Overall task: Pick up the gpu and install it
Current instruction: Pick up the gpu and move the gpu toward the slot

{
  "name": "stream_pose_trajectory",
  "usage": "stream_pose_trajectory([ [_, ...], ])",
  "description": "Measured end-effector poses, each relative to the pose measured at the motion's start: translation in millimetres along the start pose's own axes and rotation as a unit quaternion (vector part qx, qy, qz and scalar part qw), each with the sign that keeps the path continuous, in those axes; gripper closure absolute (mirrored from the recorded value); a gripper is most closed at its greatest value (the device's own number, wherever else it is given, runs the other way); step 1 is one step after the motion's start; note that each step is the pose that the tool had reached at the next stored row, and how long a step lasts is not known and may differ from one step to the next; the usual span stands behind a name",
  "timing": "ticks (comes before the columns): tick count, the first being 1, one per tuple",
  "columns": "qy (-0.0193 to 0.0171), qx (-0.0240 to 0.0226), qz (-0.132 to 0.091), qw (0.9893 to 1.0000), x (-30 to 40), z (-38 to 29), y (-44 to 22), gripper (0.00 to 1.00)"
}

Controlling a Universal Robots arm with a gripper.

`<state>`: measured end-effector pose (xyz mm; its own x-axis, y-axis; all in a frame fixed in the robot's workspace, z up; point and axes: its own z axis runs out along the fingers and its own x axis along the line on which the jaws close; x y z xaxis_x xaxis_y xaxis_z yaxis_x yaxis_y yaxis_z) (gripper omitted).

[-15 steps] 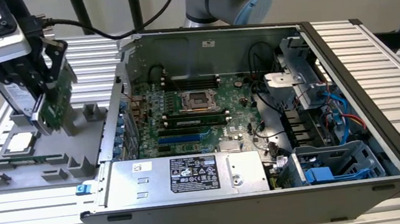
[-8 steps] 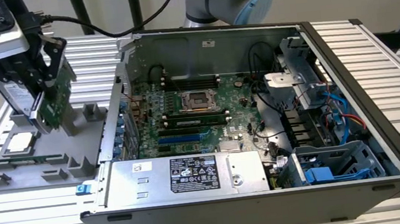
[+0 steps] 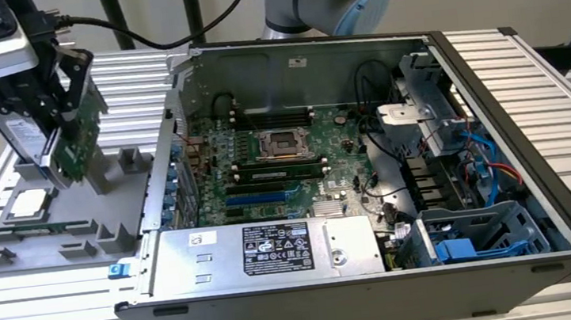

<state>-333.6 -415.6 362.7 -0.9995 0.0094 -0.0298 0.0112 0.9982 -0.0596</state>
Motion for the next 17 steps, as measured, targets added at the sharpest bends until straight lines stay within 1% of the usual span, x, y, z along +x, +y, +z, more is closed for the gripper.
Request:
stream_pose_trajectory([
  [17, 0.0000, 0.0000, 0.000, 1.0000, -0.4, -11.6, -0.7, 1.00],
])
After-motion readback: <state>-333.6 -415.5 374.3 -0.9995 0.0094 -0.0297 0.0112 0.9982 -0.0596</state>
